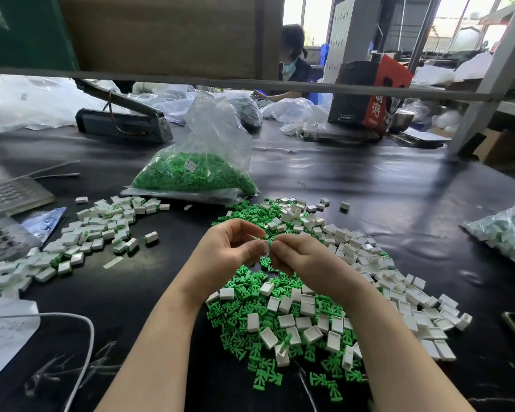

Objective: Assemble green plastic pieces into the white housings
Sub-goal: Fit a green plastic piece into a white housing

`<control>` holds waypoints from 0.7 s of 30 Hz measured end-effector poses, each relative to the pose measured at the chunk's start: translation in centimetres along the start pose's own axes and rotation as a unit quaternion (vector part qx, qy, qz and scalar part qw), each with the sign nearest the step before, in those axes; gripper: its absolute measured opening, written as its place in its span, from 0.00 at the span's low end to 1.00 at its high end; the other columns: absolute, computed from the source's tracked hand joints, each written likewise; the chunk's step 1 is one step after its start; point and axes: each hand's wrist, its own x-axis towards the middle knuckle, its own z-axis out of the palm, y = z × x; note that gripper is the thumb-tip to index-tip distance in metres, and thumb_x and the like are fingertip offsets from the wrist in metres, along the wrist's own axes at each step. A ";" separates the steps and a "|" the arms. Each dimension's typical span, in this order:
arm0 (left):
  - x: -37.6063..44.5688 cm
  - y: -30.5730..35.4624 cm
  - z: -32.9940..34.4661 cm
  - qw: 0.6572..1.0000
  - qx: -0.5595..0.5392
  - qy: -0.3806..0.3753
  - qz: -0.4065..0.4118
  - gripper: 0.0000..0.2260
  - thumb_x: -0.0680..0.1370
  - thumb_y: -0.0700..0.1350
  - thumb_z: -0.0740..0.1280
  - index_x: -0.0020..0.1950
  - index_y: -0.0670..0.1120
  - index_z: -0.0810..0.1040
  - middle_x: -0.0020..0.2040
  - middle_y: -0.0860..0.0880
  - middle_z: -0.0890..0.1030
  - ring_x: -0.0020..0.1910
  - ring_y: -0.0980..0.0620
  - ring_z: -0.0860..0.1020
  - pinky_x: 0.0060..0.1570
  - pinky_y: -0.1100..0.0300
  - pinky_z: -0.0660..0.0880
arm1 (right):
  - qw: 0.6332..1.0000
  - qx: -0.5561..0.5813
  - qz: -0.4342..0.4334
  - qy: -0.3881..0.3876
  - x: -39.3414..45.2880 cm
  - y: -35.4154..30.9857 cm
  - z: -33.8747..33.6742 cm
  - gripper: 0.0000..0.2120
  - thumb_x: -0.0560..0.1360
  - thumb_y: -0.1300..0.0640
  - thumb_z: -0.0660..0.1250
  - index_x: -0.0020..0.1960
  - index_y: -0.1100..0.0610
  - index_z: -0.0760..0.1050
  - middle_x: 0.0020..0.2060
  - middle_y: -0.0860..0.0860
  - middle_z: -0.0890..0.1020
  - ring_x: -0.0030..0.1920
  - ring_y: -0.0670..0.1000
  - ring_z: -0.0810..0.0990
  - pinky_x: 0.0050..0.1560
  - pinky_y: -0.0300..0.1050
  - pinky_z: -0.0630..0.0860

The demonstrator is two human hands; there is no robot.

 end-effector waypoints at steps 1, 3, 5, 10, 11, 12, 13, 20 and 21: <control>0.0 -0.1 -0.1 1.000 0.018 -0.013 -0.006 0.03 0.77 0.39 0.69 0.49 0.41 0.79 0.36 0.47 0.83 0.36 0.54 0.80 0.38 0.65 0.76 | 1.000 0.004 -0.004 0.003 0.0 -0.1 0.0 0.16 0.83 0.58 0.58 0.36 0.54 0.70 0.26 0.43 0.71 0.29 0.43 0.67 0.35 0.39 0.65; 0.0 -0.3 -0.1 0.996 0.069 -0.048 -0.013 0.05 0.80 0.41 0.65 0.46 0.43 0.77 0.36 0.47 0.81 0.34 0.58 0.77 0.38 0.68 0.72 | 1.000 0.015 -0.008 0.003 0.0 -0.2 0.1 0.17 0.83 0.59 0.58 0.35 0.55 0.69 0.26 0.43 0.70 0.29 0.43 0.66 0.35 0.38 0.65; -0.1 -0.3 0.0 0.993 0.086 -0.075 -0.019 0.08 0.82 0.41 0.62 0.44 0.44 0.76 0.36 0.47 0.78 0.33 0.58 0.73 0.36 0.69 0.69 | 1.000 0.029 -0.001 -0.005 -0.1 -0.2 0.1 0.17 0.83 0.60 0.58 0.35 0.55 0.69 0.26 0.43 0.69 0.28 0.43 0.66 0.33 0.35 0.65; -0.1 -0.2 0.1 0.992 0.075 -0.098 -0.024 0.08 0.82 0.41 0.61 0.44 0.42 0.74 0.36 0.45 0.72 0.31 0.59 0.69 0.35 0.66 0.66 | 0.996 0.078 0.030 -0.038 -0.3 -0.1 -0.1 0.17 0.83 0.61 0.57 0.35 0.56 0.68 0.26 0.42 0.70 0.27 0.39 0.68 0.33 0.30 0.67; -0.1 -0.2 0.1 0.991 0.081 -0.103 -0.021 0.08 0.82 0.41 0.62 0.45 0.41 0.74 0.37 0.45 0.72 0.31 0.59 0.69 0.35 0.67 0.66 | 0.996 0.075 0.032 -0.044 -0.3 -0.1 -0.2 0.17 0.83 0.61 0.58 0.35 0.56 0.68 0.26 0.42 0.70 0.27 0.38 0.68 0.33 0.30 0.67; -0.2 -0.1 0.1 0.991 0.085 -0.106 -0.018 0.08 0.82 0.41 0.62 0.45 0.40 0.74 0.37 0.46 0.72 0.31 0.60 0.69 0.34 0.69 0.66 | 0.996 0.074 0.031 -0.048 -0.3 -0.1 -0.2 0.16 0.83 0.61 0.58 0.36 0.56 0.69 0.26 0.42 0.70 0.27 0.38 0.69 0.33 0.30 0.67; -0.2 -0.1 0.0 0.990 0.086 -0.109 -0.014 0.08 0.82 0.41 0.62 0.45 0.40 0.74 0.37 0.47 0.73 0.31 0.62 0.69 0.34 0.71 0.66 | 0.995 0.076 0.030 -0.052 -0.3 -0.1 -0.2 0.16 0.83 0.61 0.58 0.36 0.56 0.69 0.26 0.42 0.71 0.28 0.38 0.69 0.33 0.29 0.67; -0.2 -0.1 -0.6 0.981 0.138 -0.139 -0.012 0.10 0.81 0.42 0.63 0.40 0.49 0.76 0.35 0.55 0.73 0.35 0.59 0.69 0.40 0.64 0.66 | 0.995 0.050 0.026 -0.086 -0.5 0.1 -0.3 0.14 0.82 0.58 0.59 0.41 0.63 0.72 0.31 0.50 0.68 0.34 0.52 0.64 0.36 0.41 0.62; -0.2 -0.2 -0.6 0.980 0.135 -0.144 -0.016 0.11 0.81 0.43 0.63 0.40 0.51 0.76 0.35 0.55 0.73 0.37 0.58 0.69 0.42 0.62 0.66 | 0.994 0.051 0.028 -0.090 -0.5 0.1 -0.3 0.14 0.82 0.57 0.60 0.42 0.65 0.72 0.31 0.51 0.68 0.35 0.52 0.63 0.37 0.42 0.62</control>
